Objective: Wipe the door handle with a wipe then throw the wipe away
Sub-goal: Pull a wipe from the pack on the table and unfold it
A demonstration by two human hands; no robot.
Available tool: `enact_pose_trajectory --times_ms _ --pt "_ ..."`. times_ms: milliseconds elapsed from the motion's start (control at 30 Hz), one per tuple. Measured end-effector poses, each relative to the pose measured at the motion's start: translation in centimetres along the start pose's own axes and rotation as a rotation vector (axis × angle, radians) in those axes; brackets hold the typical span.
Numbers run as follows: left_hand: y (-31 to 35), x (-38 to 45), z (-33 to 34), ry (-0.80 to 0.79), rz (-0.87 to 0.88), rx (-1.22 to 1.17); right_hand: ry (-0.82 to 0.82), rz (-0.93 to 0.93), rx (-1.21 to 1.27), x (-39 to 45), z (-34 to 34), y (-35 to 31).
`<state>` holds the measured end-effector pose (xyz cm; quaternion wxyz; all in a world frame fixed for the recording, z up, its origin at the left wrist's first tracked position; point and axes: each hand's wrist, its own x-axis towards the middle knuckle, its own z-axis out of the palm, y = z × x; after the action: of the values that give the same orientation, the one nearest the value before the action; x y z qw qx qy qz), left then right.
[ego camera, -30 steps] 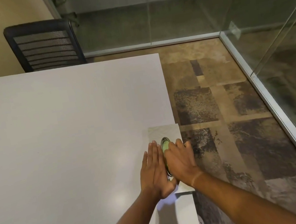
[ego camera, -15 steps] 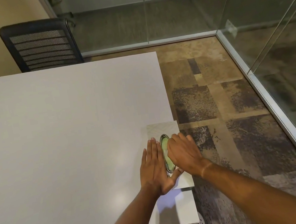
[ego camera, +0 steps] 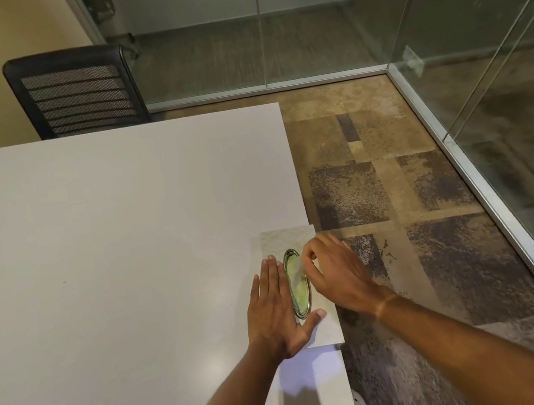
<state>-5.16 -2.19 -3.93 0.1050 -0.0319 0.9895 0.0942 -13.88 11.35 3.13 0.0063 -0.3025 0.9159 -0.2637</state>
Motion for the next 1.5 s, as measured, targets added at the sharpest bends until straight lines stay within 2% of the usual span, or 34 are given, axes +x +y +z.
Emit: enact_pose_trajectory --times_ms 267,500,667,900,1067,1133,1267,1333,1400,1500 --pt "0.0 0.0 0.2 0.0 -0.002 0.002 0.132 0.054 0.304 0.7 -1.3 0.0" --pt "0.1 0.0 0.2 -0.015 -0.013 0.0 0.144 0.065 0.436 1.0 -3.1 -0.7" --pt "0.0 0.0 0.2 -0.022 -0.013 0.007 0.229 0.158 0.741 2.8 -7.3 -2.4" --pt "-0.2 0.1 0.5 -0.013 -0.015 -0.013 0.123 0.226 0.946 4.2 -10.0 -2.4" --pt "0.5 0.4 -0.7 0.015 -0.047 -0.012 0.157 0.326 0.964 4.8 -9.8 -1.6" --pt "1.0 0.9 -2.4 0.125 -0.069 -0.118 0.156 0.339 0.978 5.1 -9.8 -1.6" --pt "2.5 2.2 -7.7 0.434 -0.154 -0.757 0.148 0.373 0.937 5.5 -9.9 -1.8" --pt "3.1 2.8 -10.2 0.565 -0.174 -1.004 0.155 0.375 0.928 5.7 -10.0 -1.9" --pt "3.7 3.2 -12.2 0.607 -0.125 -1.167 0.154 0.368 0.949 5.8 -10.1 -2.0" --pt "4.4 3.2 -13.8 0.596 0.012 -1.231 0.106 0.361 0.943 5.8 -9.9 -2.4"
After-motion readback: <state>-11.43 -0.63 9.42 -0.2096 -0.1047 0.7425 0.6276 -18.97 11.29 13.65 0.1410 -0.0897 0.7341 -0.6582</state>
